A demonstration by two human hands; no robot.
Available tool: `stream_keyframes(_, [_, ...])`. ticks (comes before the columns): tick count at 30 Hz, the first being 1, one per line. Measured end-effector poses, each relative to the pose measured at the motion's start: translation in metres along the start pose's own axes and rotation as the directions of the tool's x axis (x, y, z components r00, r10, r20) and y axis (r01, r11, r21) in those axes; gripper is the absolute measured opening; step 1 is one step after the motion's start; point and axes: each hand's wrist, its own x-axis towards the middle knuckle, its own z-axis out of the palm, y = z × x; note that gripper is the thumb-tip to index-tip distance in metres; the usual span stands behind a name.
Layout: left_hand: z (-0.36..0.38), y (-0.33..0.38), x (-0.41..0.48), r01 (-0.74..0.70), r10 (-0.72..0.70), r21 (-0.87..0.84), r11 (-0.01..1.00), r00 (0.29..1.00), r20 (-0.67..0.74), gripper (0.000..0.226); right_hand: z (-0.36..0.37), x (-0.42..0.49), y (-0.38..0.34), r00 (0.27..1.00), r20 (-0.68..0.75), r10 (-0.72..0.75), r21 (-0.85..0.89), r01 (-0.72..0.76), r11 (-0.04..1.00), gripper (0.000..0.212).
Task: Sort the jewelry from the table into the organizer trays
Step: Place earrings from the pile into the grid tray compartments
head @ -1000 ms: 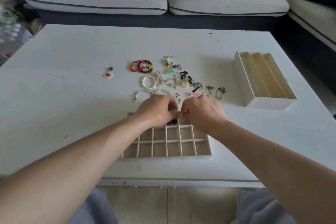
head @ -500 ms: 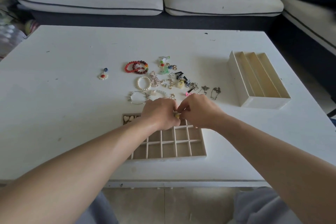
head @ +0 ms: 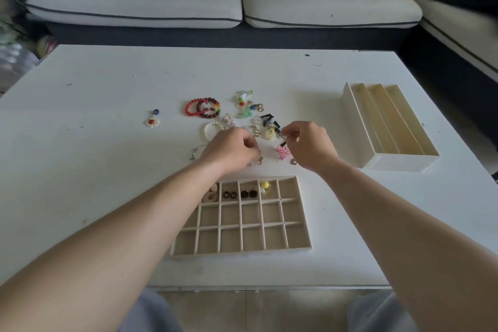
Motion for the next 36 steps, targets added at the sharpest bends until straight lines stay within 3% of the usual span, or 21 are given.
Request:
stream_keyframes(4, [0.001,-0.006,0.016,0.026,-0.026,-0.009,1.0,0.996,-0.088,0.017,0.02,0.013,-0.009,0.998,-0.05,-0.031,-0.031,0.03,0.999,0.035])
stream_keyframes(9, [0.003,-0.002,0.027,0.047,-0.053,-0.046,0.998,0.99,-0.128,0.014,0.044,0.023,-0.019,0.996,-0.087,-0.017,-0.134,0.005,0.991,0.034])
stream_keyframes(17, [0.005,-0.002,0.025,0.032,-0.036,-0.034,0.999,0.993,-0.114,0.015,0.049,0.02,-0.017,0.999,-0.039,0.006,-0.143,-0.012,0.99,0.026])
stream_keyframes(21, [0.004,0.0,0.02,0.036,-0.041,-0.051,0.998,0.993,-0.112,0.015,0.045,0.019,-0.018,0.993,-0.115,0.033,-0.136,-0.049,0.989,0.015])
stream_keyframes(26, [0.003,-0.001,0.015,0.034,-0.038,-0.039,0.999,0.993,-0.11,0.014,0.047,0.02,-0.015,0.998,-0.054,-0.032,-0.178,0.021,0.984,0.051])
stream_keyframes(28, [0.003,-0.002,0.015,0.032,-0.036,-0.032,0.999,0.994,-0.105,0.013,0.05,0.02,-0.014,0.999,-0.027,-0.046,-0.209,0.04,0.977,0.052])
stream_keyframes(36, [0.003,-0.002,0.015,0.038,-0.04,-0.022,0.999,0.995,-0.09,0.014,0.048,0.019,-0.012,0.999,-0.039,-0.03,-0.178,0.023,0.984,0.016])
